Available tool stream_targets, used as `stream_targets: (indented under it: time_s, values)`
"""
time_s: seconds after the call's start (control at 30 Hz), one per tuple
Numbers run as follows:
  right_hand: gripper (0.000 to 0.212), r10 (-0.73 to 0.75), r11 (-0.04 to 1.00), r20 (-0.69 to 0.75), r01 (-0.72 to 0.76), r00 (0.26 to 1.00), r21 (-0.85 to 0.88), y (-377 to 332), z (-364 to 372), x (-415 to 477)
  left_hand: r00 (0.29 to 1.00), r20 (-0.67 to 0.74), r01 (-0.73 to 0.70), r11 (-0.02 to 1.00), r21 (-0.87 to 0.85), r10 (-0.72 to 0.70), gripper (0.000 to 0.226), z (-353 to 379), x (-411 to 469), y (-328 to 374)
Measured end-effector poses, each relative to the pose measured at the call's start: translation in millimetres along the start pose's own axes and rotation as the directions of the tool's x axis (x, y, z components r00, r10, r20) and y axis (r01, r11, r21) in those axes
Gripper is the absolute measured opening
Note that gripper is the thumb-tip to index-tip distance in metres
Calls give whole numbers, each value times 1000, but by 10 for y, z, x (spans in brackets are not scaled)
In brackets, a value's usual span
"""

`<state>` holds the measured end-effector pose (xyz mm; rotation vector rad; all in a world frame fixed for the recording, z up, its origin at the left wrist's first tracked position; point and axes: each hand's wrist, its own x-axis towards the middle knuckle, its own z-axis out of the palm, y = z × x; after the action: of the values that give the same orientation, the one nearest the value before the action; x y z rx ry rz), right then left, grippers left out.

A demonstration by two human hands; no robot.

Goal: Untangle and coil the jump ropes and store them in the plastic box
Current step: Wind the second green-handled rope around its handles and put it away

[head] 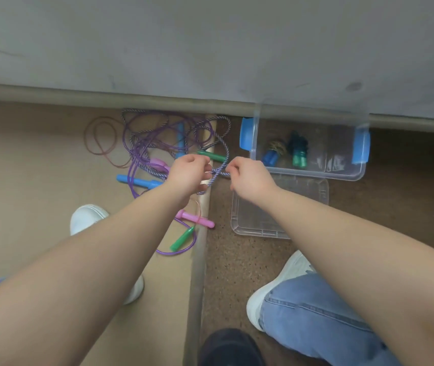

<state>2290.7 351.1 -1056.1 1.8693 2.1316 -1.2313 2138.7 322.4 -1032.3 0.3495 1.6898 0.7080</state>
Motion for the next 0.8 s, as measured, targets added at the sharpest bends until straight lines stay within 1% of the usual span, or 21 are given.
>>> stream_targets:
  time_s: [0.1, 0.17, 0.2, 0.23, 0.3, 0.4, 0.43, 0.5, 0.57, 0.63, 0.7, 0.8]
  values:
    - [28, 10, 998, 90, -4, 996, -66, 9, 284, 58, 997, -49, 63, 996, 63, -60, 14, -151, 168, -286]
    - [27, 19, 997, 180, -6, 983, -72, 19, 503, 68, 994, -73, 88, 984, 154, -77, 17, -270, 249, -544]
    - [26, 6, 996, 232, 14, 973, -86, 18, 613, 72, 995, -75, 84, 969, 233, -68, 18, -338, 280, -670]
    - [25, -14, 993, 289, 47, 957, -109, 16, 724, 81, 996, -76, 69, 945, 321, -47, 19, -406, 307, -789]
    - [33, -58, 974, 390, 138, 919, -181, -13, 907, 100, 996, -94, 53, 883, 466, -10, 27, -526, 309, -943]
    - [51, -97, 941, 480, 238, 872, -241, -37, 1113, 143, 992, -121, 42, 837, 546, 29, 46, -696, 367, -1079]
    - [53, -104, 923, 506, 272, 856, -271, -25, 1175, 154, 994, -110, 44, 824, 565, 22, 50, -749, 415, -1127]
    - [44, -126, 860, 540, 363, 832, -359, -5, 1268, 181, 999, -38, 5, 761, 649, 25, 52, -824, 475, -1199]
    - [30, -146, 822, 533, 402, 834, -404, 3, 1304, 228, 997, 58, -78, 669, 739, 53, 48, -869, 502, -1282]
    - [24, -161, 859, 473, 359, 866, -365, 11, 1293, 293, 989, 116, -146, 592, 792, 89, 47, -890, 521, -1349]
    - [20, -173, 906, 383, 300, 907, -300, 24, 1229, 357, 984, 134, -174, 530, 830, 113, 48, -912, 542, -1389]
    - [21, -139, 965, 216, 182, 967, -191, 52, 1069, 438, 982, 144, -185, 437, 880, 125, 29, -932, 567, -1402]
